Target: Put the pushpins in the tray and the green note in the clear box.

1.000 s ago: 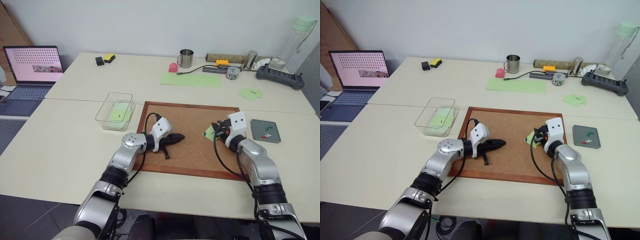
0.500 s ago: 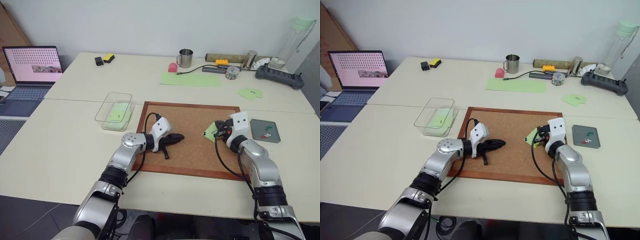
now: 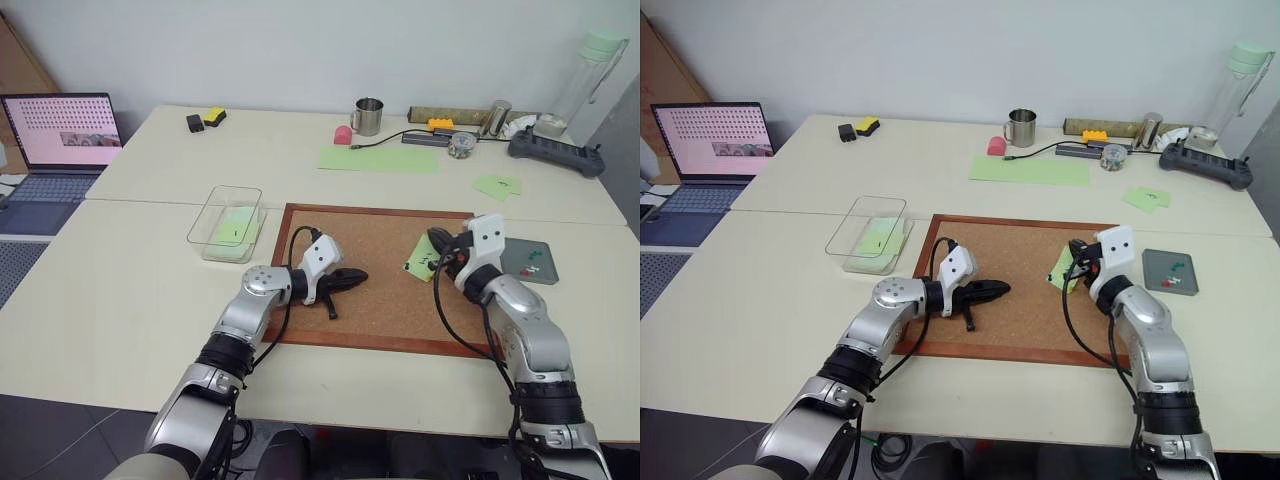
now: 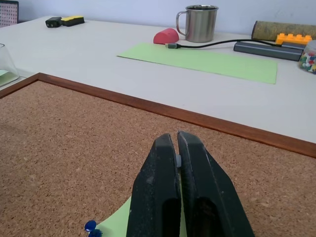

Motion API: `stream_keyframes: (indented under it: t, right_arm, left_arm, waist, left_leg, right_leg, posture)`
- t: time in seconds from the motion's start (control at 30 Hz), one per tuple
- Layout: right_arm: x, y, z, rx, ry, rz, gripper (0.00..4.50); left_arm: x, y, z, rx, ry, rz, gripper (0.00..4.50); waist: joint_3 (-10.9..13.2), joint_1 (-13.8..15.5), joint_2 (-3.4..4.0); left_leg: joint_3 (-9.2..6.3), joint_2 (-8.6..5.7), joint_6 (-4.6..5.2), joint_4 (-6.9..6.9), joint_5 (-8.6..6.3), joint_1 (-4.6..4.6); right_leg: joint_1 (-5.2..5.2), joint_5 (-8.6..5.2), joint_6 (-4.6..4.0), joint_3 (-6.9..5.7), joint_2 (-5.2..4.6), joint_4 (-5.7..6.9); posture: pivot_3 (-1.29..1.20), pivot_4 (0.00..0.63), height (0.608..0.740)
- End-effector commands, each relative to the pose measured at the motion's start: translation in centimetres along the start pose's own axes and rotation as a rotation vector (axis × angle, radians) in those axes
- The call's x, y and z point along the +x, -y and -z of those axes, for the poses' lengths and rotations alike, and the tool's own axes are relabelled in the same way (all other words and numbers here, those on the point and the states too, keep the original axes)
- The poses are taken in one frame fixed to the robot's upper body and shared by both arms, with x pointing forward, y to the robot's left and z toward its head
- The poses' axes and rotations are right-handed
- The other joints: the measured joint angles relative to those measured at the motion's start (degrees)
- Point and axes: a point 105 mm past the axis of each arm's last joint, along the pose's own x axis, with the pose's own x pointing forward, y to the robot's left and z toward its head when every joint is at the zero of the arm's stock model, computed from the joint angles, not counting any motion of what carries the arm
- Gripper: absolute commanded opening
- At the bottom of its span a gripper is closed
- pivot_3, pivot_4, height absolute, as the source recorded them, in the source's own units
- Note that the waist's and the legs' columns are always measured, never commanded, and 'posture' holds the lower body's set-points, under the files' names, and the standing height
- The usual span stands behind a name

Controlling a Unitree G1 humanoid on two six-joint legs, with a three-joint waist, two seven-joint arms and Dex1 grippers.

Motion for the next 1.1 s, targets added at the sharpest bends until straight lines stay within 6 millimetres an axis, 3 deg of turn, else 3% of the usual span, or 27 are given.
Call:
stream_keyframes:
  t: [0.03,0.37,0.5,0.67,0.73,1.0,1.1]
  right_arm:
    - [-0.6,-0.1,-2.4,-0.046,0.077,-0.019,0.03]
    - [-1.2,0.7,-3.5,-0.057,0.112,0.018,0.03]
    - [-2.3,4.4,-3.8,-0.035,0.111,0.205,0.03]
    - [-5.0,10.2,-2.0,-0.006,0.018,0.461,0.03]
    - [-5.7,11.5,-1.1,0.038,-0.018,0.51,0.03]
    - [-5.3,13.1,1.1,0.159,-0.073,0.524,0.03]
    - [-5.2,13.3,1.7,0.175,-0.087,0.52,0.56]
  left_arm:
    - [0.3,1.0,1.2,-0.036,-0.034,0.037,0.0]
    - [0.3,1.1,1.0,-0.037,-0.027,0.04,0.0]
    - [0.2,1.0,0.9,-0.038,-0.024,0.035,0.0]
    - [0.1,1.0,0.8,-0.035,-0.015,0.032,0.0]
    - [0.1,1.0,0.7,-0.034,-0.013,0.033,0.0]
    - [0.3,0.9,0.3,-0.037,0.001,0.025,0.0]
    - [0.1,0.9,0.3,-0.039,0.002,0.02,0.0]
  waist:
    - [0.0,0.01,0.0]
    - [0.0,0.02,0.0]
    - [0.0,0.08,0.0]
    - [0.0,0.13,0.0]
    - [0.0,0.13,0.0]
    - [-0.01,0.05,0.03]
    - [-0.01,0.06,0.03]
  left_leg:
    - [0.0,0.0,0.0,0.0,0.0,0.0]
    - [0.0,0.0,0.0,0.0,0.0,-0.01]
    - [0.0,0.0,0.0,0.0,0.0,-0.01]
    - [0.0,0.0,0.0,-0.01,0.0,-0.02]
    - [0.01,0.0,0.0,-0.02,0.0,-0.01]
    - [0.07,0.0,0.0,-0.03,0.0,0.0]
    - [0.06,0.0,0.0,-0.03,0.0,-0.01]
  right_leg:
    - [0.0,0.0,0.0,0.0,0.0,0.0]
    - [0.0,0.0,0.0,0.0,0.0,-0.01]
    - [0.0,0.0,0.0,-0.01,0.0,-0.01]
    - [0.0,0.0,0.0,0.0,-0.01,-0.02]
    - [0.0,0.0,0.0,0.0,0.0,-0.02]
    - [0.0,0.0,0.0,0.05,0.0,-0.01]
    - [0.0,0.0,0.0,0.03,-0.01,-0.02]
  posture:
    - [0.0,0.15,0.74]
    - [0.0,0.15,0.74]
    - [0.0,0.15,0.74]
    - [0.0,0.15,0.74]
    - [0.0,0.15,0.74]
    - [0.0,0.15,0.74]
    - [0.0,0.15,0.74]
